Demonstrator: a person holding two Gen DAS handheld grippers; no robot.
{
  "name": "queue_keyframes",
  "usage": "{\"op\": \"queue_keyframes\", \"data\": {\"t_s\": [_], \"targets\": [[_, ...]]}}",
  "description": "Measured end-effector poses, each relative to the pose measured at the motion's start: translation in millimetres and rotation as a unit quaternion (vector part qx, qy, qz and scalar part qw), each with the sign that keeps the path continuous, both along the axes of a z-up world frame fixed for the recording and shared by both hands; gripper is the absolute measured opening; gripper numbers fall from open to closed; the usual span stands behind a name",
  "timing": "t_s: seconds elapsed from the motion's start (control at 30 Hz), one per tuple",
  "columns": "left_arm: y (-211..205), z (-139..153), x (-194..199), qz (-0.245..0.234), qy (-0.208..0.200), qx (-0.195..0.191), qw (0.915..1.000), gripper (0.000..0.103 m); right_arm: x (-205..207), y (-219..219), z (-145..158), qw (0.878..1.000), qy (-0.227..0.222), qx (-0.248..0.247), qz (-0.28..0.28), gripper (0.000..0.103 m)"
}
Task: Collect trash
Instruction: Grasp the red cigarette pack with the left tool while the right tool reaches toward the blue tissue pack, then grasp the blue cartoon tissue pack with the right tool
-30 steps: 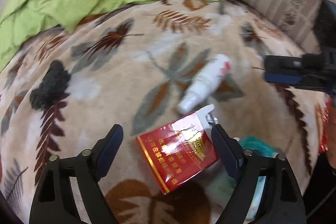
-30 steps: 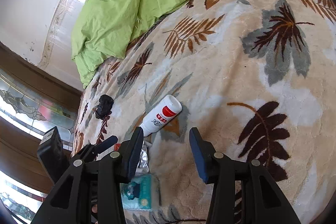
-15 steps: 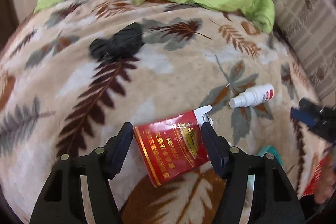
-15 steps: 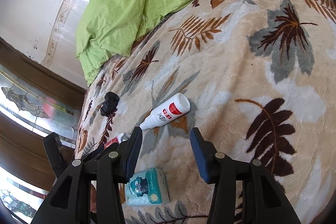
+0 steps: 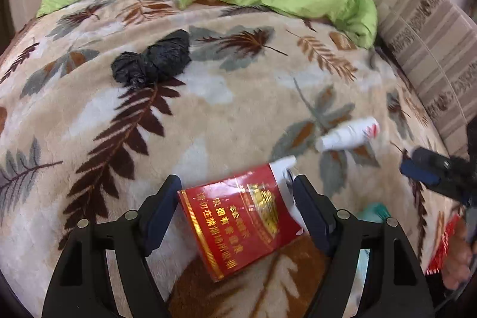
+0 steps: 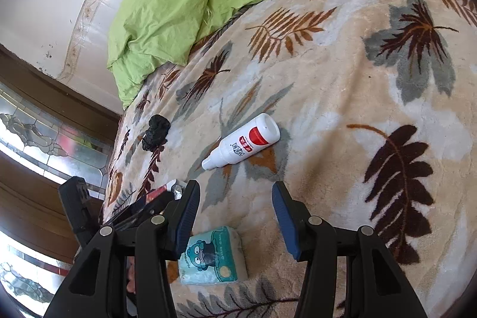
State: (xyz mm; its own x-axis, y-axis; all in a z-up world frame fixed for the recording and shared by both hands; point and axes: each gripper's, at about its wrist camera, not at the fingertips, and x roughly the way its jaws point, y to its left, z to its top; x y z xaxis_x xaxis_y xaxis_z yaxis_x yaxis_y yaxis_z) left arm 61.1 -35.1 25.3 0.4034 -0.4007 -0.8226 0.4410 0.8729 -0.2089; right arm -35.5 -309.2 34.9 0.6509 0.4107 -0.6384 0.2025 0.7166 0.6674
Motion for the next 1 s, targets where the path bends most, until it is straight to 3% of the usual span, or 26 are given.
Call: {"op": "queue_keyframes", "data": {"t_s": [0.17,0.3,0.37,0.5,0.57,0.63,0.67,0.83,1.0], "targets": [[1.4,1.9,-33.2,-0.081,0.051,0.008,0.9954,0.077,-1.5,-3.4,0.2,1.0,-0.002,0.005,-0.004,0.053],[0.0,10.6,-63.8,-0.128,0.027,0.025,0.9911,0.077,-3.2,-2.9,1.2,1.0,-0.004,0.005,-0.002,0.053],[2.2,14.6,-63.0,-0.094,-0.01,0.049,0.9943,0.077,-4.2,-2.2,2.8,1.0,-0.007,0.002,0.0,0.053],[-5.5,4.2,-50.5,-0.077,0.002,0.054,0.9955,0.077,-5.2,-0.6,4.9,1.0,-0.007,-0.01,0.002,0.053],[-17.3,0.3,-52.0,-0.084,-0.015,0.083,0.9929,0.077,-6.7,-1.5,5.9,1.0,-0.009,-0.015,0.003,0.053],[-26.7,-3.6,-51.2,-0.077,-0.032,0.114,0.99,0.058,-7.6,-1.4,7.0,1.0,-0.01,-0.019,0.006,0.053],[-29.0,-6.7,-48.0,-0.065,-0.028,0.121,0.99,0.055,-7.2,-0.6,6.9,1.0,-0.01,-0.02,0.009,0.053],[-21.1,0.0,-39.8,-0.014,-0.051,0.121,0.9912,0.053,2.8,19.3,-0.5,0.998,0.005,-0.029,0.056,0.055],[4.6,20.3,-36.1,0.042,-0.068,0.078,0.9937,0.053,11.4,38.9,-13.6,0.995,0.023,-0.007,0.099,0.055]]}}
